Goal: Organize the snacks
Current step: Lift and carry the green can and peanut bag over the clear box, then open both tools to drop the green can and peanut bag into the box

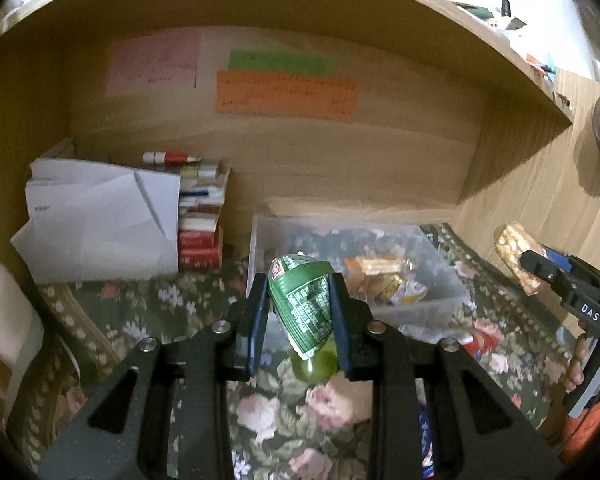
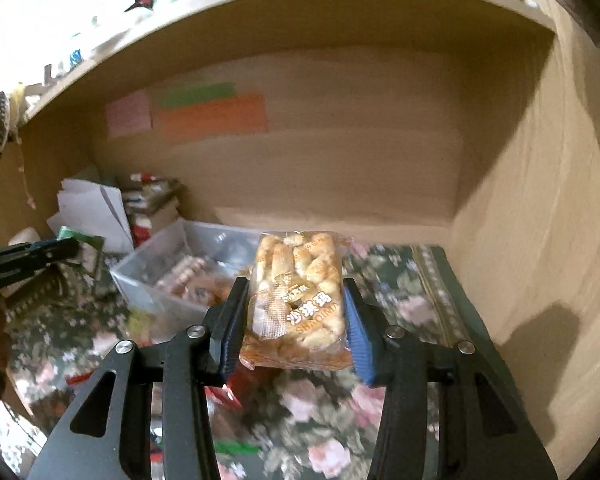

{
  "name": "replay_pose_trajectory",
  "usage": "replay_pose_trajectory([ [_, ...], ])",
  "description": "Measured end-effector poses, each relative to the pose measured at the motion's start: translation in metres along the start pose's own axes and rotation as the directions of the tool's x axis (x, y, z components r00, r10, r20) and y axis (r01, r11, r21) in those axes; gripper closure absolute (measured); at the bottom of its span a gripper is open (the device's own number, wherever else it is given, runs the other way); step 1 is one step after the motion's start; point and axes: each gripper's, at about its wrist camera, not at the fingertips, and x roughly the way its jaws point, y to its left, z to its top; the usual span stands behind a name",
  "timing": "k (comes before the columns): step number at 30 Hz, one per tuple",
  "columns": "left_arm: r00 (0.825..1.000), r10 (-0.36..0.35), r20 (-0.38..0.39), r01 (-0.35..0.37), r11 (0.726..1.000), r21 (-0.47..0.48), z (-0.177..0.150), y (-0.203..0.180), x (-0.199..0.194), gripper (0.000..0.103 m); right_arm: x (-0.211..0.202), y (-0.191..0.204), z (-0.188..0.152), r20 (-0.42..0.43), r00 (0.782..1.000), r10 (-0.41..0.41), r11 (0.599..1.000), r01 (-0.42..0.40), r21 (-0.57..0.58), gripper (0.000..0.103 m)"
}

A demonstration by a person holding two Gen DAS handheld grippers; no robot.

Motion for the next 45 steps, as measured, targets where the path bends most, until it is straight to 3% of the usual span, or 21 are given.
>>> replay_pose_trajectory([
  [8, 1.000, 0.020, -0.002, -0.020, 1.000, 0.014, 0.016, -0.004, 0.028, 0.073, 0.025, 0.009, 0.015, 0.004, 1.000, 0.030, 0.999, -0.030, -0.012, 0.061],
  [18, 0.995, 0.030, -0.091, -0.029, 0.999, 0.013, 0.017, 0.000, 0.079, 0.073, 0.085, 0.008, 0.013, -0.127, 0.990, 0.058, 0.998, -0.060, -0.011, 0.061],
  [31, 0.980, 0.000, -0.199, 0.001, 1.000, 0.010, 0.004, 0.005, 0.130, 0.072, 0.122, 0.011, 0.000, -0.239, 0.968, 0.081, 0.996, -0.085, -0.008, 0.060],
  [38, 0.983, 0.002, -0.184, -0.002, 1.000, 0.001, 0.004, 0.005, 0.117, 0.063, 0.107, 0.014, 0.006, -0.206, 0.976, 0.069, 0.997, -0.076, -0.030, 0.057],
  [40, 0.986, 0.005, -0.169, -0.004, 1.000, 0.007, 0.005, 0.004, 0.106, 0.056, 0.100, 0.016, 0.008, -0.194, 0.978, 0.072, 0.996, -0.080, -0.034, 0.056],
  [42, 0.989, 0.011, -0.150, -0.010, 1.000, 0.008, 0.006, 0.003, 0.097, 0.047, 0.090, 0.020, 0.009, -0.178, 0.981, 0.083, 0.995, -0.092, -0.042, 0.051],
  [45, 0.992, 0.018, -0.127, -0.015, 1.000, 0.020, 0.005, 0.000, 0.083, 0.042, 0.074, 0.029, 0.009, -0.157, 0.983, 0.098, 0.992, -0.109, -0.059, 0.038],
])
